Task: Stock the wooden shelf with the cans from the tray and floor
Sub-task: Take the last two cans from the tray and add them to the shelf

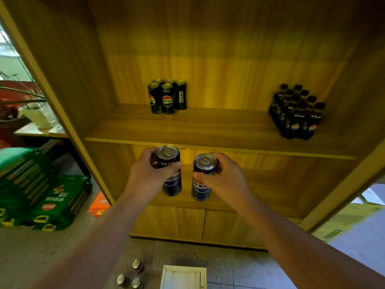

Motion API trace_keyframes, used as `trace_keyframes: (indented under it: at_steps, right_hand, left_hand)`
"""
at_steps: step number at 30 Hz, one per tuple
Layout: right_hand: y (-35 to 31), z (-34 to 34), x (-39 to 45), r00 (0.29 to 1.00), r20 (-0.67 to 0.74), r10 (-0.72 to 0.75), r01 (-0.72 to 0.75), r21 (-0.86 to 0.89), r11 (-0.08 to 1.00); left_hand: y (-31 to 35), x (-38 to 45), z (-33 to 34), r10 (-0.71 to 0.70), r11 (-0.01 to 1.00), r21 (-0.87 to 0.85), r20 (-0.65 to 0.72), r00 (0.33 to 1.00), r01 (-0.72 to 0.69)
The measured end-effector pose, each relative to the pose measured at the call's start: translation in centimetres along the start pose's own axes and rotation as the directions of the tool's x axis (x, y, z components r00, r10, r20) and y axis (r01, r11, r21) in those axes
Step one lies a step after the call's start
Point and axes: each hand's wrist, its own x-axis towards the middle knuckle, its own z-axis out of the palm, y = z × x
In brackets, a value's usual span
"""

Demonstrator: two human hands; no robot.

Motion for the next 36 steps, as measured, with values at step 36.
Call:
trace_keyframes:
  at_steps: [36]
  right_hand:
    - [-4.6, 7.4, 34.3, 0.986, -0.169, -0.002, 0.001, -0.008, 1.0]
  left_hand:
    - [-1.5, 36.0, -3.6, 0.059, 0.992, -0.106, -0.059, 0.996, -0.065]
